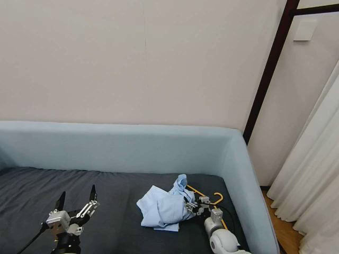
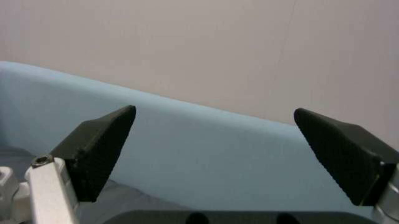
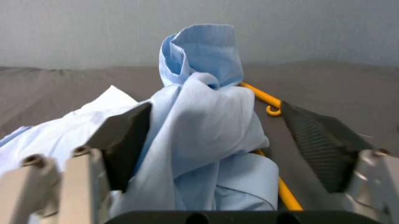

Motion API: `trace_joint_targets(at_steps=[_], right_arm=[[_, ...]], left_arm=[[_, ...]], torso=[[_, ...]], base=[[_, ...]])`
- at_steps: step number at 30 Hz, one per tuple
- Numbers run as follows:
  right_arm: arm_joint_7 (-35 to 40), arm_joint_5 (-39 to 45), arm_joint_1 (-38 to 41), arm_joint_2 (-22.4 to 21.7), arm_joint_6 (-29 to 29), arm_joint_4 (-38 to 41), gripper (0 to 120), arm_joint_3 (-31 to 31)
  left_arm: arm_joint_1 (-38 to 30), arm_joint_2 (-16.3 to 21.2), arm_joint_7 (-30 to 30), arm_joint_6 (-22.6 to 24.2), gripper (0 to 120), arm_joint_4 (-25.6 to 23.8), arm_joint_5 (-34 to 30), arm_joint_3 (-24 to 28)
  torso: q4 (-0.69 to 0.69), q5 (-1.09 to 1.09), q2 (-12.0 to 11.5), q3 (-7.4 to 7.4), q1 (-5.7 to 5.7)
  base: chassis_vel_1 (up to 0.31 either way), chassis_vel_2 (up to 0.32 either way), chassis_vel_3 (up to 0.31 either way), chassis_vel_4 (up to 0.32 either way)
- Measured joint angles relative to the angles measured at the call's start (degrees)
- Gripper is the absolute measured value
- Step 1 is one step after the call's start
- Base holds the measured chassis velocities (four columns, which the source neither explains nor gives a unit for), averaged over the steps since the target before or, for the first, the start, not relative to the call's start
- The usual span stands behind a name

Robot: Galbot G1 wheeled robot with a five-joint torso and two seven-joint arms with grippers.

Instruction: Pick up the clothes from the sofa and hang them on the clothes hanger.

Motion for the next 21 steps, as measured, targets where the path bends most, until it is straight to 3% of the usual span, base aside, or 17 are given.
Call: trace_joint_targets(at_steps=[5, 13, 21], right_arm=[[-0.69, -0.07, -0.75, -0.55, 0.0, 0.85, 57, 0.36], [-1.34, -0.4, -2.24, -0.28, 0.0, 2.24, 34, 1.45], [-1.75, -0.06, -3.4, -1.95, 1.23, 3.66, 2, 1.95]], left_arm=[[0.46, -0.38, -0.79, 0.41, 100, -1.48, 0.01, 0.03], [0.66, -1.04, -1.52, 0.62, 100, -2.44, 0.36, 0.11], [1.29, -2.61, -1.93, -0.08, 100, -2.46, 2.09, 0.92]], torso=[[0.0, 0.0, 0.0, 0.0, 0.0], [0.01, 0.01, 0.0, 0.0, 0.0], [0.0, 0.0, 0.0, 0.0, 0.0]], base=[[0.0, 0.0, 0.0, 0.0], [0.0, 0.0, 0.0, 0.0], [0.0, 0.0, 0.0, 0.0]])
